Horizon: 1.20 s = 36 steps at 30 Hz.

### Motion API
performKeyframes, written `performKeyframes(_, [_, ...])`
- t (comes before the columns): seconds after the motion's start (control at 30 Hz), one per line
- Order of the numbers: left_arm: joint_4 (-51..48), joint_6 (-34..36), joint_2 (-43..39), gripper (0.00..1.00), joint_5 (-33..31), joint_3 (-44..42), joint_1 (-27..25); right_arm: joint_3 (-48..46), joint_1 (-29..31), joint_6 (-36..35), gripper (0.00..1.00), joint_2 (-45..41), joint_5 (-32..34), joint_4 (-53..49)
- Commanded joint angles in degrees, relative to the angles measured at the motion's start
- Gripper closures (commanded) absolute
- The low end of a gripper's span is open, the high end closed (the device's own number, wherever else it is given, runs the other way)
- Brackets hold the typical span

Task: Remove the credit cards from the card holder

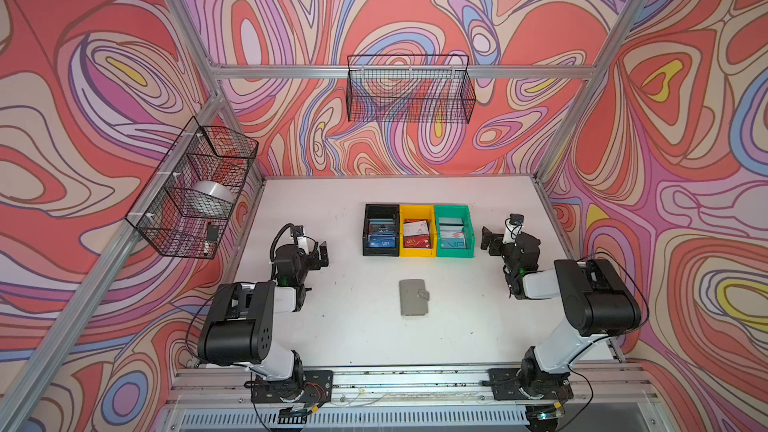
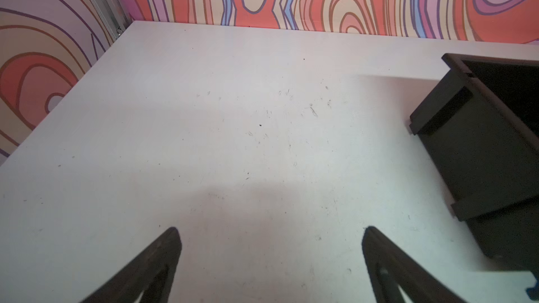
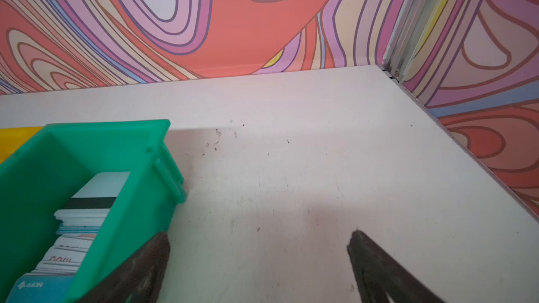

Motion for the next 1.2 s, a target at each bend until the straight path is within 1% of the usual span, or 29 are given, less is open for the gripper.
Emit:
performKeyframes(0.0, [1.3, 0.9, 0.2, 0.0, -0.4, 0.8, -0.3, 0.5, 0.0, -0.5, 0.02, 0.7, -0.9, -0.2])
performKeyframes(0.07, [1.4, 1.2, 0.1, 0.0, 0.2, 0.6, -0.3, 0.4, 0.0, -0.5, 0.02, 0.7, -0.9, -0.2])
performKeyframes(0.17, [1.9, 3.5, -0.4, 0.0, 6.4, 0.3, -0.4, 0.4, -0.1, -0.5, 0.02, 0.7, -0.9, -0.3])
performKeyframes(0.2, [0.8, 3.9, -1.5, 0.0, 7.0, 0.4, -0.3, 0.4, -0.1, -0.5, 0.02, 0.6, -0.8, -0.3])
performKeyframes(0.23, [-0.5, 3.6, -2.9, 0.0, 6.3, 0.5, -0.3, 0.3, -0.1, -0.5, 0.02, 0.7, -1.0, -0.1])
performKeyframes(0.27, [-3.6, 3.0, -5.5, 0.0, 5.1, 1.1, -0.3, 0.2, 0.0, -0.5, 0.02, 0.7, -1.2, 0.1])
performKeyframes(0.37, [-13.1, 3.5, -13.5, 0.0, 5.9, 3.0, -0.4, 0.5, -0.1, -1.2, 0.04, 0.2, -2.7, -0.7])
performKeyframes(0.47, [-19.7, 0.8, -21.1, 0.01, 5.2, 4.9, -0.6, 2.0, 0.0, -1.1, 0.06, -2.5, -1.6, -5.3])
performKeyframes(0.53, [-25.0, -1.4, -25.0, 0.03, 6.9, 6.6, -1.2, 3.9, 0.0, -1.1, 0.08, -7.0, -1.4, -12.2])
performKeyframes(0.6, [-28.5, -2.7, -26.6, 0.06, 7.9, 7.7, -2.8, 5.5, 0.7, -1.0, 0.09, -12.2, -1.7, -18.9])
performKeyframes(0.67, [-31.4, -3.5, -26.6, 0.08, 7.8, 8.2, -5.8, 9.8, 0.9, 2.4, 0.09, -16.7, -3.3, -30.2])
performKeyframes(0.73, [-36.1, -4.7, -25.6, 0.12, 7.5, 11.9, -10.2, 16.1, 1.6, 5.3, 0.13, -19.6, -8.1, -44.1])
performKeyframes(0.8, [-39.9, -5.7, -24.0, 0.16, 8.3, 13.4, -14.6, 20.3, 4.8, 6.1, 0.14, -21.0, -11.0, -53.4])
performKeyframes(0.83, [-40.7, -6.6, -23.2, 0.17, 8.8, 13.6, -16.5, 21.7, 6.8, 6.1, 0.15, -21.4, -11.3, -57.4])
performKeyframes(0.87, [-40.6, -8.5, -22.5, 0.19, 9.1, 13.4, -18.4, 23.0, 9.4, 6.2, 0.17, -21.4, -12.1, -61.7])
performKeyframes(0.9, [-40.2, -10.4, -22.0, 0.24, 10.1, 12.9, -20.2, 24.0, 12.2, 6.6, 0.2, -21.1, -12.7, -65.2])
performKeyframes(0.97, [-39.0, -13.7, -21.4, 0.36, 10.4, 11.6, -23.6, 24.4, 17.9, 8.8, 0.26, -20.7, -12.5, -69.1])
performKeyframes(1.0, [-38.8, -15.0, -21.4, 0.39, 9.6, 10.9, -25.5, 23.7, 21.1, 10.4, 0.3, -20.7, -12.6, -69.4])
performKeyframes(1.03, [-38.5, -16.0, -21.4, 0.44, 8.9, 10.3, -27.1, 22.7, 23.8, 11.8, 0.32, -20.8, -12.2, -69.3])
performKeyframes(1.1, [-38.8, -17.9, -21.7, 0.6, 7.8, 9.4, -30.0, 20.1, 29.3, 15.1, 0.36, -21.4, -10.5, -68.4])
performKeyframes(1.13, [-39.3, -18.9, -21.7, 0.66, 7.5, 9.4, -31.0, 18.7, 31.2, 16.6, 0.38, -21.8, -9.6, -67.7])
performKeyframes(1.17, [-39.6, -20.3, -21.8, 0.69, 7.3, 9.4, -31.8, 17.1, 33.6, 17.8, 0.39, -22.1, -8.9, -66.9])
